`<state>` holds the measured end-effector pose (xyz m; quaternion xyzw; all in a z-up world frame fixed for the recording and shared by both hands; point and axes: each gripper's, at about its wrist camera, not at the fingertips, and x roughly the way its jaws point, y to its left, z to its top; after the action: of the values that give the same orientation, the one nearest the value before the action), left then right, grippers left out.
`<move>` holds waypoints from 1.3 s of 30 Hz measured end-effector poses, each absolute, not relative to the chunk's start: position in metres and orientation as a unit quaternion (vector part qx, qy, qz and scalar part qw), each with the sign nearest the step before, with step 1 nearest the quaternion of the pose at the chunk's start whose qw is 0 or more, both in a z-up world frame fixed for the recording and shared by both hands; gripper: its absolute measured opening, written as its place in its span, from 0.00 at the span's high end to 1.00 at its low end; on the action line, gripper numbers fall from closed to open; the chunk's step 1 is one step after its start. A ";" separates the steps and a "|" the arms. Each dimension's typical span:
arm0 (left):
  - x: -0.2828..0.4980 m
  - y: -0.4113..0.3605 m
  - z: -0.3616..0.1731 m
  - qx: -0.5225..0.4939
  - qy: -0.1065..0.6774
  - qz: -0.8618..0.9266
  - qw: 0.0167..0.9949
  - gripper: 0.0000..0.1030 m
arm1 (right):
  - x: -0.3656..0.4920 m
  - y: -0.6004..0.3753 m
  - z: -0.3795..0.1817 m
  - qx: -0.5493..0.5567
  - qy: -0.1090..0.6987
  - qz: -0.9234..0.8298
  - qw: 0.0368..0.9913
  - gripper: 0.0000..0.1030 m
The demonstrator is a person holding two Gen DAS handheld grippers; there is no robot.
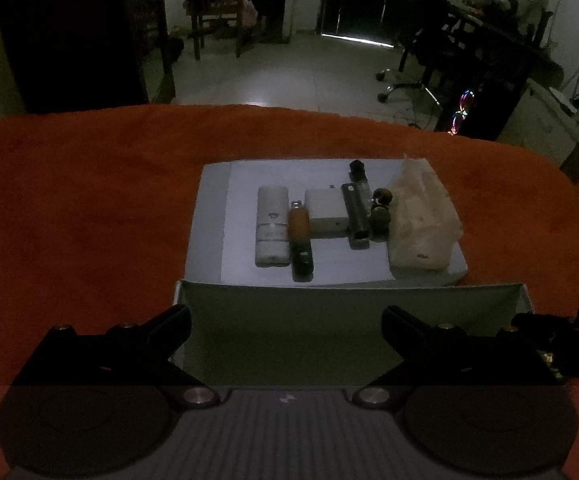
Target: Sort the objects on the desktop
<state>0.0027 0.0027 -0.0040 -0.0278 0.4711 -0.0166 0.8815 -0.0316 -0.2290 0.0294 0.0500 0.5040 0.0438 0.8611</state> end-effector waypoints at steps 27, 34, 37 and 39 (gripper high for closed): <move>0.006 0.002 -0.007 -0.033 0.477 -0.024 0.878 0.00 | -0.034 -0.231 0.030 0.075 0.499 0.054 0.862 0.00; 0.013 -0.002 0.000 -0.020 0.482 -0.031 0.875 0.00 | -0.028 -0.228 0.042 0.067 0.492 0.050 0.867 0.00; 0.013 -0.007 0.009 -0.007 0.475 -0.045 0.879 0.00 | -0.026 -0.227 0.045 0.064 0.493 0.051 0.866 0.00; 0.015 -0.009 0.011 0.004 0.473 -0.048 0.880 0.00 | -0.025 -0.227 0.048 0.060 0.492 0.050 0.867 0.00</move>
<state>0.0150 -0.0095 0.0115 0.0045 0.4731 -0.0480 0.8797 -0.0248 -0.2274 0.0476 0.0604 0.4919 0.0503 0.8671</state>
